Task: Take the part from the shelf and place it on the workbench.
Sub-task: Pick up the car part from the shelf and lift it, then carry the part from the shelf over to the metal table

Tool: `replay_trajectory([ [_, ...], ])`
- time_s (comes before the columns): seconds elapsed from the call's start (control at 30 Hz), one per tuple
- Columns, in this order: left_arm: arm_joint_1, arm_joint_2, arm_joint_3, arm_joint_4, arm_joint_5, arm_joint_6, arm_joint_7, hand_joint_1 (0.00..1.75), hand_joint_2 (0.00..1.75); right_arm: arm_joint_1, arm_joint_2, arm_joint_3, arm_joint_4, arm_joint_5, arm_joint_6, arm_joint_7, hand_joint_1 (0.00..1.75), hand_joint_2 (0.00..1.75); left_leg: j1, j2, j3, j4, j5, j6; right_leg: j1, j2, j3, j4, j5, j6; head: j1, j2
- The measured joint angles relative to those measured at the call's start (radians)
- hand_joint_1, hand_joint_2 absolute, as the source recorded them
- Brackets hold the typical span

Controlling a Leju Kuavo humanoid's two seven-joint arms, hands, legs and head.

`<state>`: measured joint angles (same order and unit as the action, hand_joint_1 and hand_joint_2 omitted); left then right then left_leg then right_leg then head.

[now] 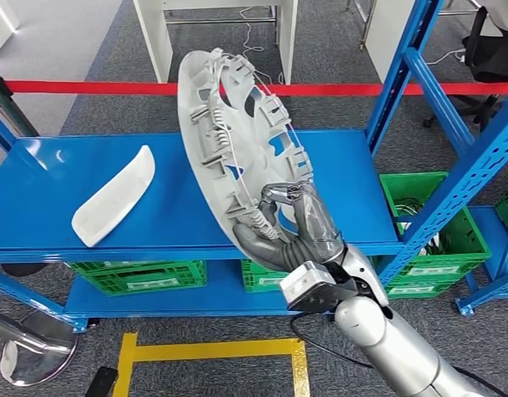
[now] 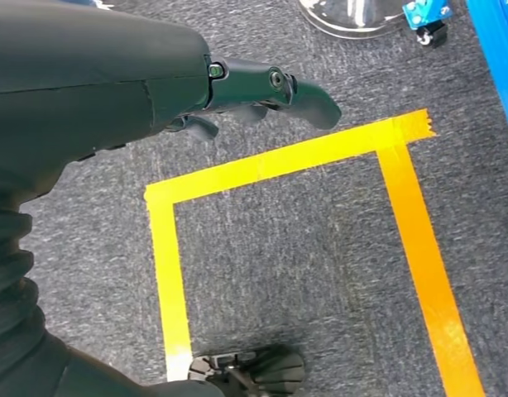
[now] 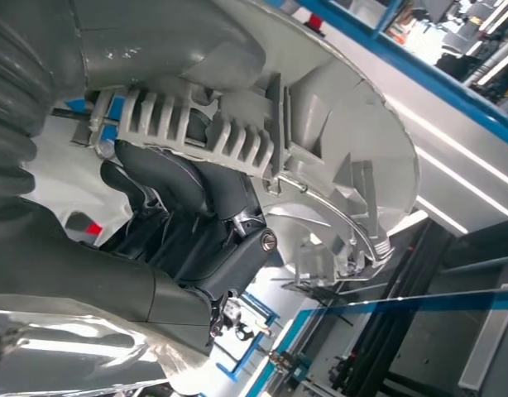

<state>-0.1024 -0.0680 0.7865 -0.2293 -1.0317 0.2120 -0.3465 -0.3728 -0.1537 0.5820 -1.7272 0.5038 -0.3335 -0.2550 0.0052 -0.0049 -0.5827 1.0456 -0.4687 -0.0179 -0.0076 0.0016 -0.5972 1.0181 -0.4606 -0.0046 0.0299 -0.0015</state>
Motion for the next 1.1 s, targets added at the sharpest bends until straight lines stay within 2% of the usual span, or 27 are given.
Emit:
replay_trajectory([
  [0.07,-0.004,-0.001,0.0,0.0,0.006,0.004,0.001,0.0,1.75,-0.001,0.002,-0.009,-0.003,-0.015,0.006,-0.005,1.75,1.75,-0.003,-0.001,0.006,-0.024,0.003,0.007,0.003,0.0,-0.007,0.001,0.005,0.01,0.001,0.0],
  [0.13,-0.004,-0.004,0.0,0.0,0.01,0.01,0.002,0.0,1.75,-0.001,0.002,-0.019,-0.004,-0.033,0.013,-0.01,1.75,1.75,-0.002,0.001,0.001,-0.03,0.01,0.02,0.002,-0.001,-0.015,0.008,0.003,0.02,0.001,0.0],
  [0.2,-0.006,-0.007,0.0,0.0,0.013,0.015,0.002,0.0,1.75,0.0,0.002,-0.03,-0.004,-0.053,0.019,-0.015,1.75,1.75,0.001,0.003,-0.002,-0.036,0.02,0.036,0.002,-0.001,-0.041,0.063,-0.04,0.029,0.004,0.0],
  [0.27,-0.008,-0.008,0.0,0.0,0.015,0.02,0.002,0.0,1.75,0.002,0.002,-0.04,-0.004,-0.07,0.024,-0.019,1.75,1.75,0.001,0.005,-0.012,-0.037,0.029,0.045,0.001,-0.001,-0.088,0.185,-0.12,0.034,0.008,0.0],
  [0.3,-0.008,-0.008,-0.001,0.0,0.017,0.021,0.002,0.0,1.75,0.004,0.002,-0.043,-0.004,-0.076,0.027,-0.021,1.75,1.75,0.0,0.006,-0.018,-0.036,0.033,0.047,0.0,-0.001,-0.107,0.243,-0.149,0.034,0.008,0.0],
  [0.33,-0.007,-0.009,-0.001,0.0,0.02,0.022,0.002,0.0,1.75,0.007,0.002,-0.047,-0.004,-0.081,0.029,-0.022,1.75,1.75,-0.001,0.006,-0.025,-0.035,0.038,0.047,0.0,-0.001,-0.117,0.282,-0.164,0.035,0.008,0.0],
  [0.37,-0.007,-0.009,-0.001,0.0,0.022,0.023,0.002,0.0,1.75,0.009,0.002,-0.051,-0.004,-0.084,0.03,-0.024,1.75,1.75,-0.002,0.006,-0.032,-0.034,0.042,0.046,0.0,-0.001,-0.105,0.279,-0.156,0.034,0.008,0.0],
  [0.4,-0.007,-0.01,-0.001,0.0,0.024,0.023,0.002,0.0,1.75,0.011,0.002,-0.054,-0.004,-0.084,0.03,-0.024,1.75,1.75,-0.002,0.006,-0.037,-0.033,0.046,0.045,0.0,-0.001,-0.073,0.236,-0.133,0.032,0.008,0.0],
  [0.47,-0.006,-0.012,-0.001,0.0,0.026,0.024,0.002,0.0,1.75,0.01,0.002,-0.059,-0.007,-0.085,0.03,-0.025,1.75,1.75,-0.003,0.005,-0.045,-0.03,0.052,0.039,0.001,-0.002,0.023,0.088,-0.085,0.026,0.008,0.0],
  [0.5,-0.006,-0.013,-0.001,0.0,0.026,0.025,0.002,0.0,1.75,0.01,0.002,-0.06,-0.009,-0.085,0.03,-0.026,1.75,1.75,-0.004,0.005,-0.048,-0.028,0.056,0.035,0.002,-0.002,0.059,0.032,-0.072,0.024,0.007,0.0],
  [0.53,-0.006,-0.013,-0.001,0.0,0.027,0.025,0.002,0.0,1.75,0.01,0.002,-0.062,-0.012,-0.085,0.03,-0.026,1.75,1.75,-0.005,0.005,-0.05,-0.027,0.06,0.029,0.004,-0.002,0.078,-0.002,-0.069,0.022,0.008,0.0],
  [0.63,-0.005,-0.013,-0.001,0.0,0.027,0.027,0.002,0.0,1.75,0.01,0.003,-0.067,-0.016,-0.085,0.03,-0.028,1.75,1.75,-0.004,0.004,-0.057,-0.028,0.072,0.01,0.004,-0.001,0.075,-0.015,-0.058,0.011,0.008,0.0],
  [0.67,-0.005,-0.013,-0.001,0.0,0.028,0.027,0.002,0.0,1.75,0.01,0.004,-0.068,-0.016,-0.085,0.03,-0.028,1.75,1.75,-0.004,0.004,-0.061,-0.019,0.06,0.003,0.002,-0.002,0.07,-0.017,-0.051,0.003,0.006,0.0],
  [0.7,-0.004,-0.013,-0.001,0.0,0.028,0.027,0.002,0.0,1.75,0.01,0.005,-0.07,-0.018,-0.085,0.029,-0.028,1.75,1.75,-0.003,0.003,-0.07,0.003,0.037,-0.003,-0.001,-0.004,0.065,-0.02,-0.043,-0.005,0.005,0.0],
  [0.73,-0.003,-0.013,-0.001,0.0,0.029,0.028,0.002,0.0,1.75,0.01,0.006,-0.072,-0.019,-0.085,0.029,-0.028,1.75,1.75,-0.001,0.003,-0.086,0.052,-0.005,-0.009,-0.002,-0.005,0.058,-0.02,-0.035,-0.01,0.003,0.0],
  [0.8,-0.002,-0.013,-0.001,0.0,0.034,0.029,0.002,0.0,1.75,0.011,0.007,-0.075,-0.022,-0.087,0.028,-0.03,1.75,1.75,0.002,0.003,-0.124,0.186,-0.088,-0.018,-0.001,-0.005,0.039,-0.019,-0.022,-0.014,0.001,0.0],
  [0.83,-0.002,-0.013,-0.001,-0.001,0.036,0.03,0.002,0.0,1.75,0.013,0.007,-0.077,-0.023,-0.09,0.028,-0.031,1.75,1.75,0.003,0.003,-0.134,0.24,-0.113,-0.021,-0.001,-0.005,0.028,-0.018,-0.015,-0.014,0.001,0.0],
  [0.87,-0.001,-0.013,-0.001,-0.001,0.039,0.03,0.001,0.0,1.75,0.014,0.007,-0.079,-0.023,-0.094,0.028,-0.031,1.75,1.75,0.003,0.003,-0.127,0.253,-0.115,-0.021,0.0,-0.005,0.019,-0.016,-0.009,-0.013,0.001,0.0],
  [0.9,-0.001,-0.013,-0.001,-0.001,0.04,0.031,0.001,0.0,1.75,0.015,0.007,-0.081,-0.024,-0.097,0.028,-0.031,1.75,1.75,0.003,0.003,-0.099,0.225,-0.099,-0.02,0.0,-0.005,0.01,-0.015,-0.003,-0.011,0.001,0.0],
  [0.93,-0.001,-0.013,-0.001,-0.001,0.042,0.031,0.0,0.0,1.75,0.016,0.007,-0.084,-0.025,-0.099,0.028,-0.032,1.75,1.75,0.003,0.003,-0.053,0.161,-0.073,-0.017,0.0,-0.004,0.003,-0.012,0.001,-0.008,0.001,0.0],
  [1.0,-0.001,-0.012,-0.001,-0.002,0.045,0.033,-0.002,0.0,1.75,0.016,0.007,-0.091,-0.029,-0.102,0.028,-0.032,1.75,1.75,-0.001,0.002,0.037,0.018,-0.041,-0.005,0.002,-0.004,-0.007,-0.009,0.01,-0.001,0.001,0.0],
  [1.03,-0.001,-0.012,-0.001,-0.002,0.047,0.035,-0.004,0.0,1.75,0.015,0.007,-0.096,-0.031,-0.104,0.028,-0.032,1.75,1.75,-0.003,0.002,0.062,-0.027,-0.036,0.001,0.002,-0.004,-0.011,-0.008,0.015,0.005,0.002,0.0],
  [1.1,0.001,-0.012,-0.001,-0.003,0.051,0.037,-0.008,0.0,1.75,0.015,0.007,-0.103,-0.033,-0.11,0.028,-0.031,1.75,1.75,-0.007,0.002,0.068,-0.049,-0.033,0.013,0.002,-0.005,-0.015,-0.01,0.026,0.018,0.002,0.0],
])
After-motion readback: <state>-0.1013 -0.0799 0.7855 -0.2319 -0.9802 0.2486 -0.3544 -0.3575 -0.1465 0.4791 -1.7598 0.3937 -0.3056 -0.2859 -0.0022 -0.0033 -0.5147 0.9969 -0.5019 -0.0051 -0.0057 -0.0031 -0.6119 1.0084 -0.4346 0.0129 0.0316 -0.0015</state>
